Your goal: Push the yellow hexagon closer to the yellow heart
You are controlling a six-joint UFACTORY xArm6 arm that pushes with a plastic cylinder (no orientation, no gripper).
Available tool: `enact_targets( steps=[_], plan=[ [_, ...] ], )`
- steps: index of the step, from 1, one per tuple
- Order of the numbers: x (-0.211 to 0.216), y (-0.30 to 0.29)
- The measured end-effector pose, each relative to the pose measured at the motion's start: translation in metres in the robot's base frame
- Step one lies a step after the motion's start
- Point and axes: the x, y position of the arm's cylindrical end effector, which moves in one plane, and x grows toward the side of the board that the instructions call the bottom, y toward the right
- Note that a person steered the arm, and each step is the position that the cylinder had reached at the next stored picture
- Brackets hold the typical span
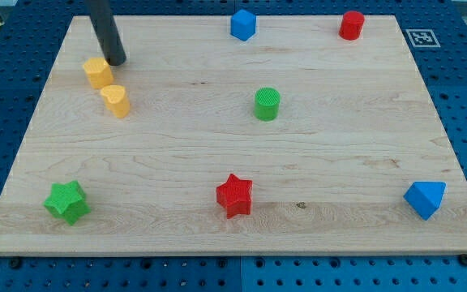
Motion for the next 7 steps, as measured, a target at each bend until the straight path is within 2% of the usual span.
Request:
enact_targets(
  steps=[2, 5, 7],
  plan=[
    [0.005, -0.004],
    [0.066, -0.011],
    [0.030, 0.019]
  ],
)
